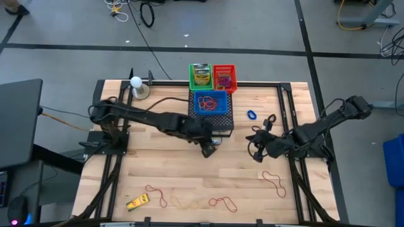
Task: Pick & Place Office Desk Supplies
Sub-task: Put the red rubber band into the blue bin on the shelf
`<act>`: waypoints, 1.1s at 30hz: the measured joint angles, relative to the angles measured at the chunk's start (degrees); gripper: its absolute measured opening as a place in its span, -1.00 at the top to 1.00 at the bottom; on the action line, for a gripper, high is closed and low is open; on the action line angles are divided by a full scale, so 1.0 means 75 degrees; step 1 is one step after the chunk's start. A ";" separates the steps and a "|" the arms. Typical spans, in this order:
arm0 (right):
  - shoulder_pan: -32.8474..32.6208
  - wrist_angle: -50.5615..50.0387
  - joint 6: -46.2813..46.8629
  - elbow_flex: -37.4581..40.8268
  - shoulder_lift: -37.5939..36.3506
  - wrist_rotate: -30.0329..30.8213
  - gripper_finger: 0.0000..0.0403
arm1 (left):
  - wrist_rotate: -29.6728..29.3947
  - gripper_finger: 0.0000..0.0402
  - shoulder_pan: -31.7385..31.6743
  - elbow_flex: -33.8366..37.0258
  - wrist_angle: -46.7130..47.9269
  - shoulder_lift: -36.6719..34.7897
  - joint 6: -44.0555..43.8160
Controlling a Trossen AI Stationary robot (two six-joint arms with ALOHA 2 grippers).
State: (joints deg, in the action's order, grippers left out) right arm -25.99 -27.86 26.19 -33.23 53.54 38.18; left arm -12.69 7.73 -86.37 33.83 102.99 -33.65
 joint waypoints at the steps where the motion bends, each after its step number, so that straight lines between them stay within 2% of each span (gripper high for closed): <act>1: 0.0062 -0.0020 -0.0184 0.0000 -0.0043 -0.0076 0.95 | 0.0000 0.25 0.0000 -0.0122 0.0109 0.0143 0.0078; 8: 0.0502 0.0034 -0.0899 0.0000 -0.0155 -0.0339 0.95 | -0.0050 -0.11 -0.0090 -0.0895 0.0945 0.0975 0.0624; 13: 0.0772 0.0102 -0.0970 0.0000 -0.0155 -0.0654 0.95 | -0.0104 -0.23 -0.0221 -0.1014 0.1047 0.1278 0.0859; 27: 0.1202 0.0180 -0.1229 0.0000 -0.0155 -0.1331 0.95 | 0.0127 -0.16 -0.0341 -0.0998 0.1136 0.1747 0.1492; 33: 0.1280 0.0202 -0.1654 0.0000 -0.0152 -0.1356 0.95 | 0.0098 -0.03 -0.0321 -0.1005 0.1023 0.1866 0.1952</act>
State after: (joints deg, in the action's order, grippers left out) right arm -16.38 -26.34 13.78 -33.23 52.40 28.01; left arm -11.96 5.32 -93.91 41.50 116.99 -19.01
